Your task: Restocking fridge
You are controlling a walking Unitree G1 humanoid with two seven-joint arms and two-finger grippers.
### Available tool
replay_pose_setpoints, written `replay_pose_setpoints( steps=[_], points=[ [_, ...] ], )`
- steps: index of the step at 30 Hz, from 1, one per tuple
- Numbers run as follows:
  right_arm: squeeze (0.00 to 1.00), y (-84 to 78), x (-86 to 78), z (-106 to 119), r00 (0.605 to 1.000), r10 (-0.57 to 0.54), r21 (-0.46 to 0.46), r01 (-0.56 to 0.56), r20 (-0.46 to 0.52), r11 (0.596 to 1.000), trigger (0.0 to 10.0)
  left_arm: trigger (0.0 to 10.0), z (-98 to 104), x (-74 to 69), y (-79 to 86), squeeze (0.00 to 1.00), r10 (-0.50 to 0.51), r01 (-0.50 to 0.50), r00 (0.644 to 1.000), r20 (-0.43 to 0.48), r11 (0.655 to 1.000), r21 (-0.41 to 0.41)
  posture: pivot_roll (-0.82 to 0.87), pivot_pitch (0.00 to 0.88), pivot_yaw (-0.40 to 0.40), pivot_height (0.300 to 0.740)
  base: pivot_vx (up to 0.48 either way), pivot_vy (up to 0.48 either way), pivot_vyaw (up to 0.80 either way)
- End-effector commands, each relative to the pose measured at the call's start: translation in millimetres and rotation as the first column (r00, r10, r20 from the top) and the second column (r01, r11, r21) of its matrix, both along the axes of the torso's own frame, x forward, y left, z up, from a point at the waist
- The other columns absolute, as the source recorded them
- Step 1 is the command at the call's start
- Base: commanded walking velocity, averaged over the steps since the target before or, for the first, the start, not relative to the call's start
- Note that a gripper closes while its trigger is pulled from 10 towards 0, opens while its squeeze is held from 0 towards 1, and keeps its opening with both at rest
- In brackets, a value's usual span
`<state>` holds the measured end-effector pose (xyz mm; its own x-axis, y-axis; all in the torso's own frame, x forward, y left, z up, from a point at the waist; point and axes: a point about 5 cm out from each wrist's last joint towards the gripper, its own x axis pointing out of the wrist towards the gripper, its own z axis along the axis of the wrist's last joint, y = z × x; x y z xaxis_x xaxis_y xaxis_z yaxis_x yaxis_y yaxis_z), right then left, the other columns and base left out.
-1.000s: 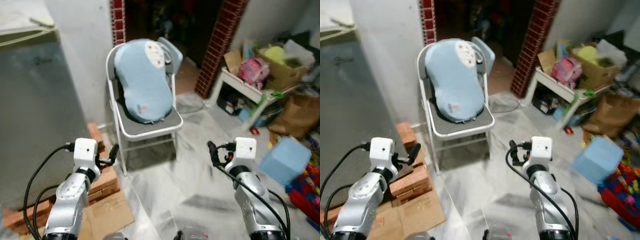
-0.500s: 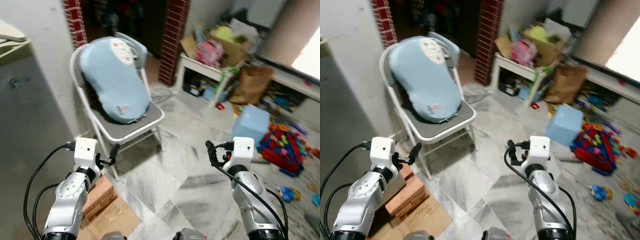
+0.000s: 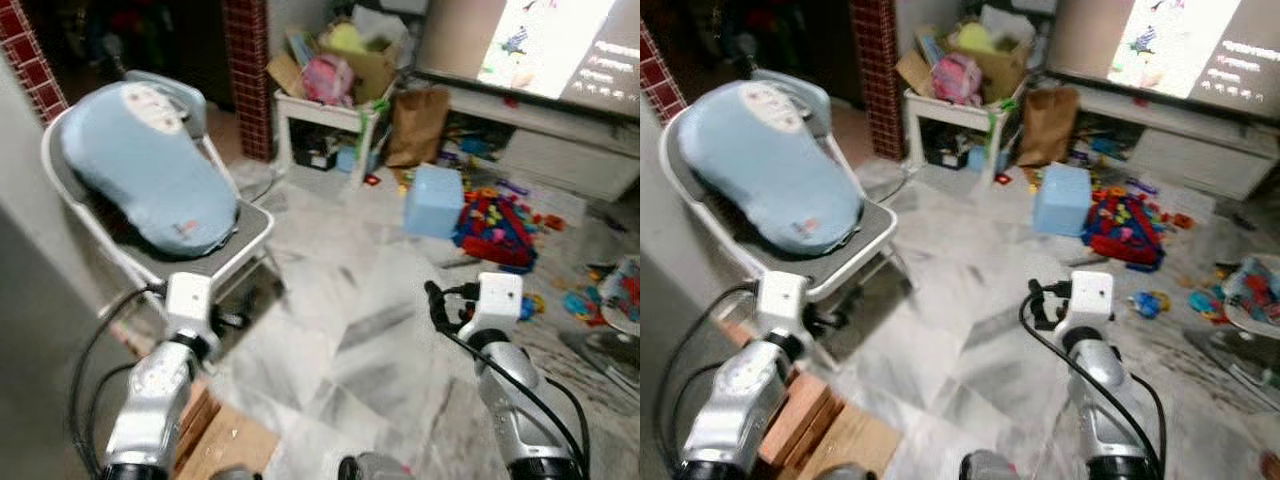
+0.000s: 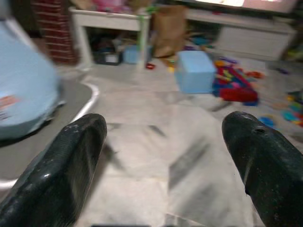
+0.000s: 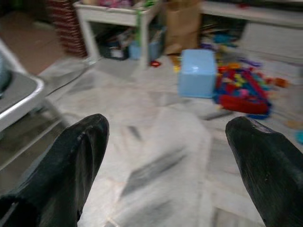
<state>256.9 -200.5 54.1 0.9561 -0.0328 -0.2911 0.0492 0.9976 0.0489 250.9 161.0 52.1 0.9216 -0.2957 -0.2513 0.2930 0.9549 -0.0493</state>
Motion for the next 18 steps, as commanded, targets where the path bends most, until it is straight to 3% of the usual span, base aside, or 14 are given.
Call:
replay_pose_setpoints(
  steps=[1, 18],
  points=[
    [0.00, 0.1, 2.6, 5.2, 1.000, 0.002, -0.002, -0.002, 0.025, 1.000, 10.0, 10.0, 5.2, 1.2, 2.1, 0.00, -0.007, 0.007, 1.000, 0.024, 1.000, 0.005, 0.06, 0.000, -0.037, 0.740, 0.000, 0.000, -0.80],
    [0.00, 0.7, 1.4, 4.4, 1.000, -0.001, 0.005, 0.001, 0.024, 1.000, 10.0, 10.0, 5.2, -0.4, 1.3, 0.00, -0.024, 0.024, 0.999, 0.025, 1.000, 0.004, 0.06, 0.000, -0.032, 0.740, 0.000, 0.000, -0.80]
  ],
)
